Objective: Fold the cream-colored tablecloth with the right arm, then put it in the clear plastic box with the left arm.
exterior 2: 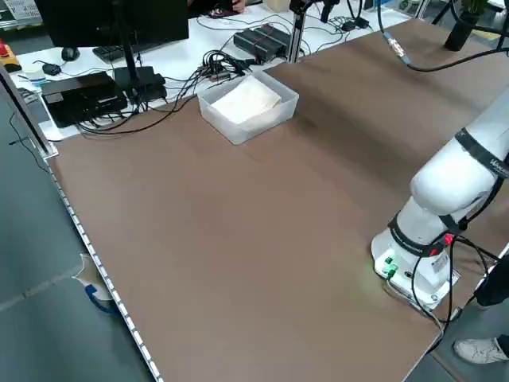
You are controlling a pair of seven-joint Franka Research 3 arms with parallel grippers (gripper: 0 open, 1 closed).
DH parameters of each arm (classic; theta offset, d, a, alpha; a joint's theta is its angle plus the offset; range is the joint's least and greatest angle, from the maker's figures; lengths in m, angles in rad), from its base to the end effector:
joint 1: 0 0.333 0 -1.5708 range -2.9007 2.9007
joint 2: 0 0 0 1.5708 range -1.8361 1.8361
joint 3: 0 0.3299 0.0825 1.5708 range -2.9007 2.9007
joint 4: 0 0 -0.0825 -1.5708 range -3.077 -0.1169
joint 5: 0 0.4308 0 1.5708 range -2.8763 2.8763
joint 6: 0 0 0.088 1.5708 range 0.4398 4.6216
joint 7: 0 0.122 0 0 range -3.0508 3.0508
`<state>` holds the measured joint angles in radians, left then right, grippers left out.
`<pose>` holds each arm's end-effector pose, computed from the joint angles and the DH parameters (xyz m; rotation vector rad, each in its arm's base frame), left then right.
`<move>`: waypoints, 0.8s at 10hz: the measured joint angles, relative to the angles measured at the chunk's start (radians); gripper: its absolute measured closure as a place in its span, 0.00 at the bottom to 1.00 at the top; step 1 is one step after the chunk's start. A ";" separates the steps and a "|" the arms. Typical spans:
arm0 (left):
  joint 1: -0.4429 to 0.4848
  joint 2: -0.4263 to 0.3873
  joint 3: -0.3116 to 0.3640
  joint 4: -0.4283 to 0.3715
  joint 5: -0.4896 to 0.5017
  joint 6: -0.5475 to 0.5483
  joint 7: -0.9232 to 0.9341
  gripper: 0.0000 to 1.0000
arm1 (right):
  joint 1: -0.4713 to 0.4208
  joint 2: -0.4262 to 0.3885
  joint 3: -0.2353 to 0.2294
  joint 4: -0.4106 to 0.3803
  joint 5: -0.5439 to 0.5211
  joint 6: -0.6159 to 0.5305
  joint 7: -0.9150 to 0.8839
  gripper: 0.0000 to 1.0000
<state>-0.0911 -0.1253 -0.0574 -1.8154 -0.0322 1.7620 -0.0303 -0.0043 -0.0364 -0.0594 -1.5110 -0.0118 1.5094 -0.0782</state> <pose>0.5677 -0.0899 0.5858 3.1038 -0.1756 0.1077 0.5822 -0.0393 0.6703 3.1290 0.0212 0.0531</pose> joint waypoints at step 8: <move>0.040 0.155 -0.002 0.260 0.000 -0.159 -0.032 0.01 | 0.021 0.000 -0.007 0.000 0.000 -0.001 0.003 0.00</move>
<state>-0.0516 0.0299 -0.0590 -1.5552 -0.0322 1.6034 -0.0619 0.0163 -0.0364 -0.0665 -1.5108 -0.0118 1.5082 -0.0756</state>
